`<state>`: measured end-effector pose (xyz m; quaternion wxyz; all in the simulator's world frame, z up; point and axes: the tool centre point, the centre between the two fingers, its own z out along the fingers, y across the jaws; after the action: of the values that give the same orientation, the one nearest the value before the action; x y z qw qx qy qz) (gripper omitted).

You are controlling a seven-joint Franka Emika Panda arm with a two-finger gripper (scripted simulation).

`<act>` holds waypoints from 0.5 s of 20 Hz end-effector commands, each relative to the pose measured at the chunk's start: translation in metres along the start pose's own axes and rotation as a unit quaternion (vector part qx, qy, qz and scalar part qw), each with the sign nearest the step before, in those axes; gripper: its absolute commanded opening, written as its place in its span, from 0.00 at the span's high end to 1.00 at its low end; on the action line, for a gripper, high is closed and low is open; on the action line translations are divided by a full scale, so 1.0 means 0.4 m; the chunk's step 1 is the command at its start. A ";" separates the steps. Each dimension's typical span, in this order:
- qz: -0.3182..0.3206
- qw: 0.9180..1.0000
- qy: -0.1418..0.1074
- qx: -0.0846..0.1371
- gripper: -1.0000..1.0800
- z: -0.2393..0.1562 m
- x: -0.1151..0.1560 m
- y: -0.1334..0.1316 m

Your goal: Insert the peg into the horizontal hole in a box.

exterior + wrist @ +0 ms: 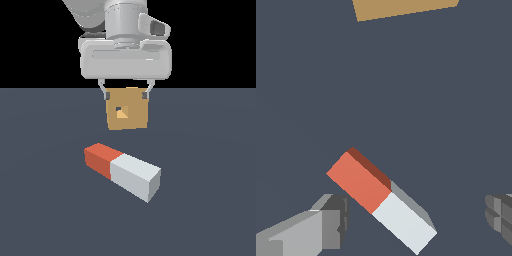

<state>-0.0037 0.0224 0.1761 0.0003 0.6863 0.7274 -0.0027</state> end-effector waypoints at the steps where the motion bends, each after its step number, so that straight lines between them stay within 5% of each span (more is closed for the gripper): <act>1: 0.000 1.000 0.000 0.000 0.04 0.000 0.000 0.000; 10: -0.023 1.000 0.000 0.000 0.04 0.014 -0.013 -0.005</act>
<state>-0.0048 0.0186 0.1723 0.0003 0.6740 0.7387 -0.0024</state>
